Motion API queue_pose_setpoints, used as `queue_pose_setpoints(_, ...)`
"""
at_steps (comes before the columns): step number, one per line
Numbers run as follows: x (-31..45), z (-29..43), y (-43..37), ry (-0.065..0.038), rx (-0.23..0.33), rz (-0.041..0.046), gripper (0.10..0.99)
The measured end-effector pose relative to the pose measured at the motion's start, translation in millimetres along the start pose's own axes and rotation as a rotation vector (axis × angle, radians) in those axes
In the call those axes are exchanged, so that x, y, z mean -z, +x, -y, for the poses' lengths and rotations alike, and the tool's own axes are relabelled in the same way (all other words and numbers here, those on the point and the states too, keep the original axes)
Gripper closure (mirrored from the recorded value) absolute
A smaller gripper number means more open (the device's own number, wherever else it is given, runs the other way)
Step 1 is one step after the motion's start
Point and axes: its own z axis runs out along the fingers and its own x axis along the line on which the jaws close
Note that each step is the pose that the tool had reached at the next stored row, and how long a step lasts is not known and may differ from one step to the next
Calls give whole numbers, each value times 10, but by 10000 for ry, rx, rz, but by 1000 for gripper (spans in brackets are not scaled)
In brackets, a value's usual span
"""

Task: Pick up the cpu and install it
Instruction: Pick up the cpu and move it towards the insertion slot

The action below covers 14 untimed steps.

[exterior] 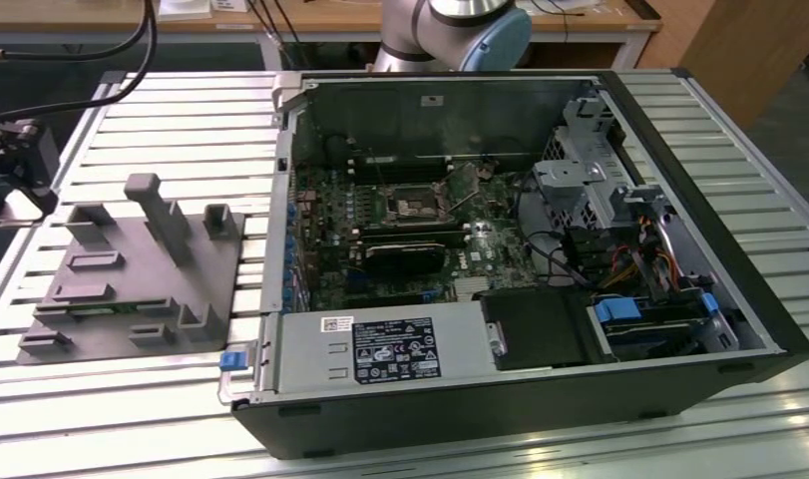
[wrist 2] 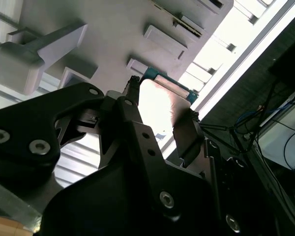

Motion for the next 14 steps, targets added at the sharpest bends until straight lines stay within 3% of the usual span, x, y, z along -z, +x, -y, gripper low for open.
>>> queue_pose_setpoints(14, 79, -6, 1, 0, 0, 0, 561)
